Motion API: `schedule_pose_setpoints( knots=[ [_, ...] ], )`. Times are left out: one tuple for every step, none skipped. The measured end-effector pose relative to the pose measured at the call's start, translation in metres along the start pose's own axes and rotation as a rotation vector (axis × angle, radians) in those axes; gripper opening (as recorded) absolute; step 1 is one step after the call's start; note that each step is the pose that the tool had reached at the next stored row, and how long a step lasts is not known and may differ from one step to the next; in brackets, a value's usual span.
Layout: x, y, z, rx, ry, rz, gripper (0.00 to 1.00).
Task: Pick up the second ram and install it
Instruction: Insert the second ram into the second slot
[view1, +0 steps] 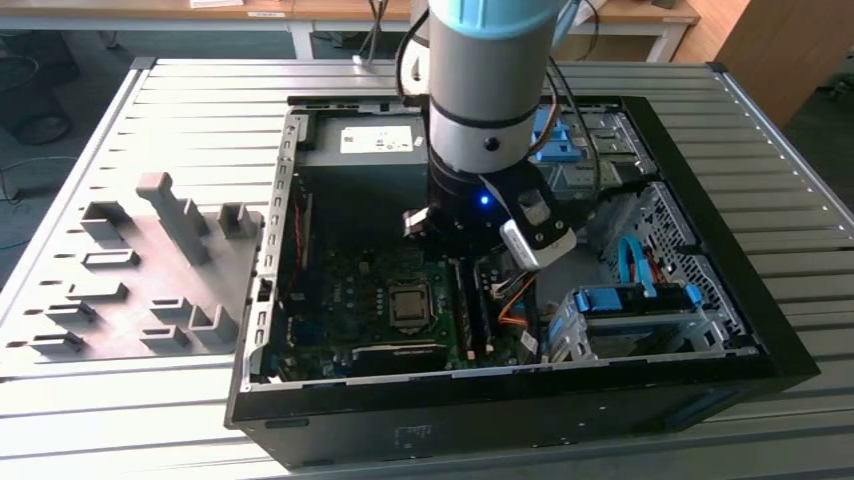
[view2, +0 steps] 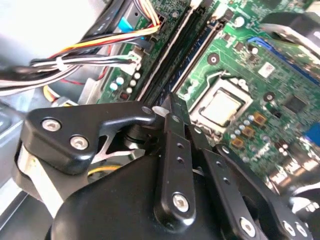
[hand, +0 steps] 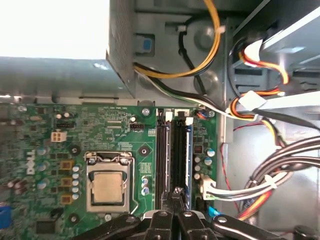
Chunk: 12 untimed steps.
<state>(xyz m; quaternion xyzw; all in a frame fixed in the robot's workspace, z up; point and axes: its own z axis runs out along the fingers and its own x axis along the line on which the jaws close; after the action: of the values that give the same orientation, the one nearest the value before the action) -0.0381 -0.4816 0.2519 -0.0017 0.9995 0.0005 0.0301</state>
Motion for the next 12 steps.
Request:
schedule_pose_setpoints(
  knots=[
    [-0.0002,0.0003,-0.0032,0.0001,0.0001,0.0,0.1],
    [-0.0004,0.0005,-0.0057,0.0002,0.0001,0.0,0.1],
    [-0.0004,0.0005,-0.0069,0.0002,0.0001,0.0,0.1],
    [-0.0004,0.0005,-0.0069,0.0,0.0001,0.0,0.1],
    [-0.0004,0.0005,-0.0069,0.0,0.0,0.0,0.1],
    [-0.0004,0.0005,-0.0069,-0.0002,0.0,0.0,0.1],
    [-0.0004,0.0005,-0.0069,-0.0001,0.0,0.0,0.1],
    [-0.0004,0.0005,-0.0071,0.0001,0.0001,0.0,0.1],
    [-0.0004,0.0005,-0.0071,0.0001,0.0001,0.0,0.1],
    [-0.0004,0.0005,-0.0071,0.0001,0.0001,0.0,0.1],
    [-0.0004,0.0005,-0.0071,0.0001,0.0001,0.0,0.1],
    [-0.0004,0.0005,-0.0072,0.0001,0.0,0.0,0.1]
  ],
)
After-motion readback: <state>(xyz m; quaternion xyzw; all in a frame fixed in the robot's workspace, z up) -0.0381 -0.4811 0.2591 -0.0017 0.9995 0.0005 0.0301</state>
